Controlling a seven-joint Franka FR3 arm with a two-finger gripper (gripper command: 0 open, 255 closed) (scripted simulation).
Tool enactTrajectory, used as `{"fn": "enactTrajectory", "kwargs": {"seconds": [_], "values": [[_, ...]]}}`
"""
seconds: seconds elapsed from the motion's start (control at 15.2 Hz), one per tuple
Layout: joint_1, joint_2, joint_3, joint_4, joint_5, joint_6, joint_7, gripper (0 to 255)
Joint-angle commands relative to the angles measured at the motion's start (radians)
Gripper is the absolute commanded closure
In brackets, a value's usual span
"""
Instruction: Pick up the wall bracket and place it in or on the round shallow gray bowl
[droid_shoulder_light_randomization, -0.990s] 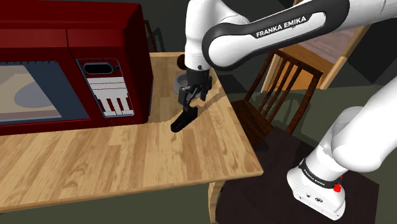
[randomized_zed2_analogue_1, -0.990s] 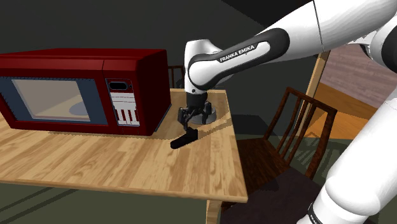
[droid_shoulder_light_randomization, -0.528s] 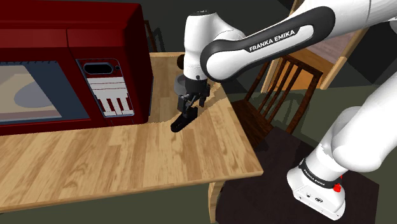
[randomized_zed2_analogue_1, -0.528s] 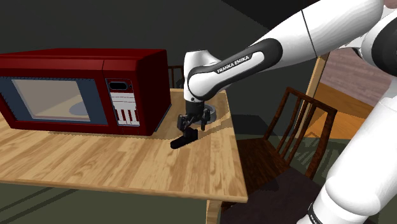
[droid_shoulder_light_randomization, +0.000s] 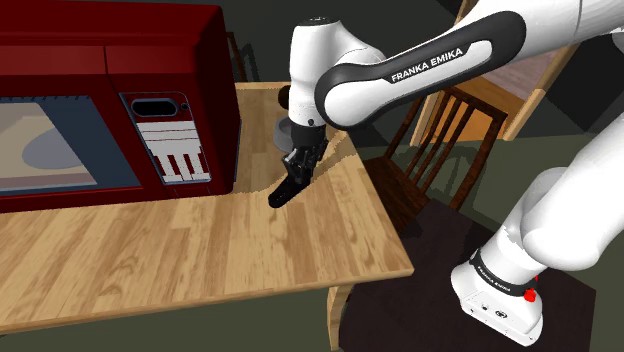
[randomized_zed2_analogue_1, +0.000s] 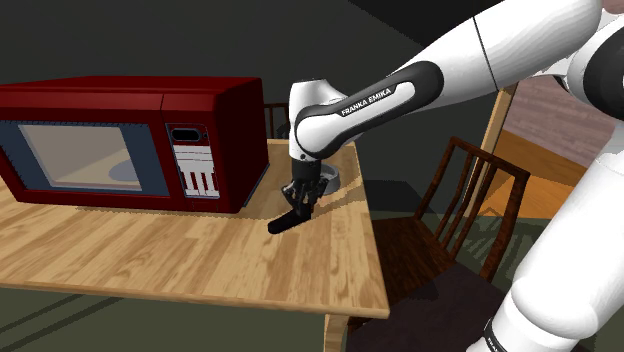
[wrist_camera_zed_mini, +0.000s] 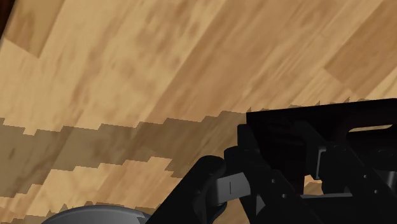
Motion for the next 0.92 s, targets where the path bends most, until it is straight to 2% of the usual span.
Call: {"fn": "enactTrajectory", "kwargs": {"seconds": [0.0, 0.46, 0.86], "values": [[0.0, 0.0, 0.0, 0.0, 0.0, 0.0, 0.0, 255], [0.0, 0.0, 0.0, 0.0, 0.0, 0.0, 0.0, 255], [-0.001, -0.028, -0.004, 0.053, 0.01, -0.08, -0.007, 255]]}}
